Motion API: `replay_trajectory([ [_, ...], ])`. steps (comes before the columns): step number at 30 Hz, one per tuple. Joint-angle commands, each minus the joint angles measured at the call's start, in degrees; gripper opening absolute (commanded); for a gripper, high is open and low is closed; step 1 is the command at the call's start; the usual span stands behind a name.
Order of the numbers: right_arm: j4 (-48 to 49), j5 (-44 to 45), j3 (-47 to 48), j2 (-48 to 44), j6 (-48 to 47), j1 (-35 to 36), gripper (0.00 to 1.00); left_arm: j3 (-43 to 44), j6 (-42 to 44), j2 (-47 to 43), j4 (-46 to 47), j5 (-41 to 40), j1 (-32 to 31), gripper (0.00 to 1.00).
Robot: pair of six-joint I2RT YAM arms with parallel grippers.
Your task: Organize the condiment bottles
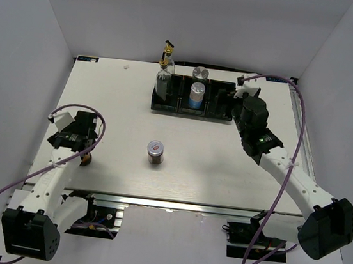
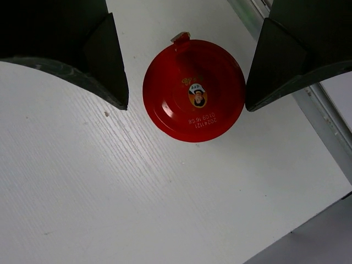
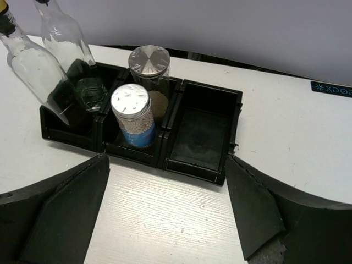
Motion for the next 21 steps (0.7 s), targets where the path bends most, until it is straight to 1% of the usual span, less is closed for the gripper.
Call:
replay_trajectory([
  [1, 0.8, 3.7, 0.0, -2.4, -0.4, -0.4, 0.89, -1.2, 0.0, 0.4, 1.8, -0.7, 0.7, 0.94],
  [3, 0.5, 4.5, -0.1, -3.1, -0.4, -0.5, 0.89, -1.5, -0.2, 0.7, 2.4, 0.4, 0.8, 0.92],
  [7, 0.7, 4.1, -1.1, -4.8, 0.2, -0.7, 0.89, -1.5, -0.5, 1.3, 2.0, 0.9, 0.9, 0.80],
  [8, 0.8, 3.8, -1.3, -5.0, 0.2, -0.8, 0.89, -1.3, -0.6, 1.2, 1.9, 0.8, 0.9, 0.69],
  [10, 0.7, 3.5, -1.6, -5.7, 0.4, -0.7, 0.89, -1.2, -0.5, 0.3, 1.9, 1.3, 0.9, 0.61],
  [11, 0.6, 3.5, -1.7, -5.8, 0.3, -0.7, 0.89, -0.8, -0.3, -0.1, 2.0, 1.7, 1.0, 0.55],
  [13, -0.1, 2.8, -1.7, -5.9, 0.3, -0.7, 0.89, 0.1, 2.7, -1.4, 2.5, 3.5, 0.9, 0.49],
  [14, -0.3, 2.1, -1.6, -5.9, -0.5, -0.8, 0.89, 0.6, 3.9, -1.9, 2.8, 4.7, 1.0, 0.43],
  [15, -0.6, 1.0, -1.6, -5.9, -1.4, -0.7, 0.89, 2.0, 6.7, -2.8, 3.3, 7.6, 1.0, 0.40],
  [16, -0.7, -2.7, -1.6, -5.9, -2.5, -0.7, 0.89, 2.6, 8.4, -3.3, 3.9, 10.2, 1.0, 0.36],
  [17, -0.7, -5.6, -1.8, -5.9, -6.0, -0.7, 0.89, 3.0, 9.8, -3.6, 5.6, 13.0, 1.0, 0.32],
  [18, -0.6, -9.6, -2.0, -5.9, -7.7, -0.7, 0.90, 4.3, 12.2, -4.0, 6.4, 15.8, 0.9, 0.30],
  [19, -0.5, -17.6, -2.2, -5.9, -9.5, -0.7, 0.89, 5.0, 13.4, -4.2, 7.2, 21.6, 0.9, 0.29],
  [20, -0.4, -22.6, -2.3, -5.7, -10.7, -0.7, 0.89, 5.7, 15.0, -4.1, 8.6, 24.1, 0.9, 0.27],
  [21, -0.7, -30.1, -1.8, -5.3, -11.7, -0.7, 0.89, 7.7, 15.8, -3.8, 8.8, 26.2, 0.8, 0.21],
])
